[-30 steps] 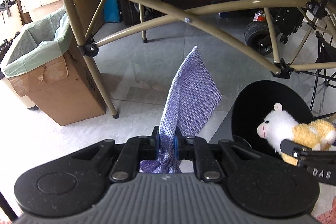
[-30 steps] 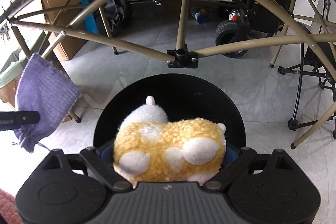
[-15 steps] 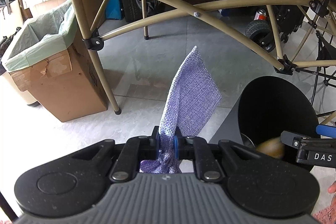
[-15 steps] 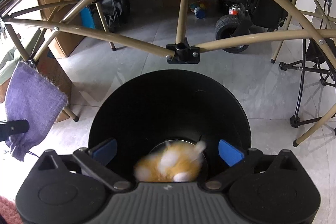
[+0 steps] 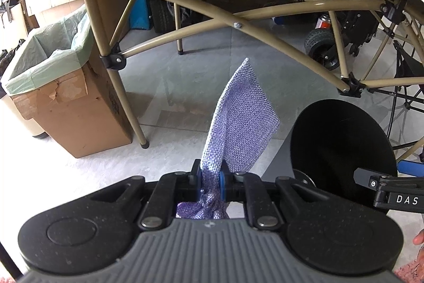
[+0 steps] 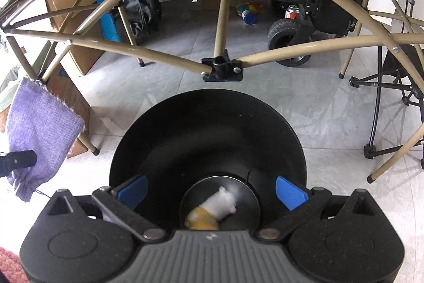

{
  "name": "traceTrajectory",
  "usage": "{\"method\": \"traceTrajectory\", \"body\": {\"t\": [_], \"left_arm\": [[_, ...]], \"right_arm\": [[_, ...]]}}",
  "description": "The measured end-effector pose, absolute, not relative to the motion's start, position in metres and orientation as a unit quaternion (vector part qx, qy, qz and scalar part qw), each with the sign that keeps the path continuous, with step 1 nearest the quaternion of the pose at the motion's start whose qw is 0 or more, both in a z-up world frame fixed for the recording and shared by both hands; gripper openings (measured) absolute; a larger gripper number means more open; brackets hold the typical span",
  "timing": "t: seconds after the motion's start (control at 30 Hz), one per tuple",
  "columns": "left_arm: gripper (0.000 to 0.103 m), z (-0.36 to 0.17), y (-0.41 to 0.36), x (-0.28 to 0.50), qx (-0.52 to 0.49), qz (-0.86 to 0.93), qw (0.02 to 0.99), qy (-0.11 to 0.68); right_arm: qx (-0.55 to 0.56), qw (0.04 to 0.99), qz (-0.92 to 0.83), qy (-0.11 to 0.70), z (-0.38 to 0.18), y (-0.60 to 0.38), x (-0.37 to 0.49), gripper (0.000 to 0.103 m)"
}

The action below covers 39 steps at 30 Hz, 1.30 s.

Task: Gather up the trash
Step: 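Move the left tool over the bin and release the purple bag inside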

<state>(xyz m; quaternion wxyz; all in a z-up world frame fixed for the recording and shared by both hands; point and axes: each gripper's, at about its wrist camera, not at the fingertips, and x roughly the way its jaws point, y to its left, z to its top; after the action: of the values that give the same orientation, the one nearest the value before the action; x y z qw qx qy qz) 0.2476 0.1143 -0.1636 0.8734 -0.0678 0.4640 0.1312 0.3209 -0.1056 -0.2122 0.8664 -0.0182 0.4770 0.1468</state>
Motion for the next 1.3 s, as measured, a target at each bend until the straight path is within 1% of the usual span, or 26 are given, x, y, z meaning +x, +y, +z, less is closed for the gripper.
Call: {"method": "traceTrajectory", "body": {"t": [0.37, 0.57, 0.87, 1.3], "left_arm": [[0.013, -0.140, 0.085, 0.250, -0.055, 0.103, 0.893, 0.435], [0.013, -0.134, 0.062, 0.257, -0.044, 0.083, 0.897, 0.433], [0.013, -0.134, 0.018, 0.273, -0.026, 0.050, 0.899, 0.434], [0.013, -0.149, -0.033, 0.298, -0.007, 0.019, 0.889, 0.457]], "right_arm": [[0.004, 0.875, 0.132, 0.465, -0.195, -0.133, 0.316, 0.103], [0.013, 0.883, 0.114, 0.456, -0.188, -0.153, 0.314, 0.103], [0.040, 0.892, 0.084, 0.443, -0.179, -0.193, 0.309, 0.103], [0.087, 0.897, 0.029, 0.433, -0.179, -0.250, 0.305, 0.103]]}}
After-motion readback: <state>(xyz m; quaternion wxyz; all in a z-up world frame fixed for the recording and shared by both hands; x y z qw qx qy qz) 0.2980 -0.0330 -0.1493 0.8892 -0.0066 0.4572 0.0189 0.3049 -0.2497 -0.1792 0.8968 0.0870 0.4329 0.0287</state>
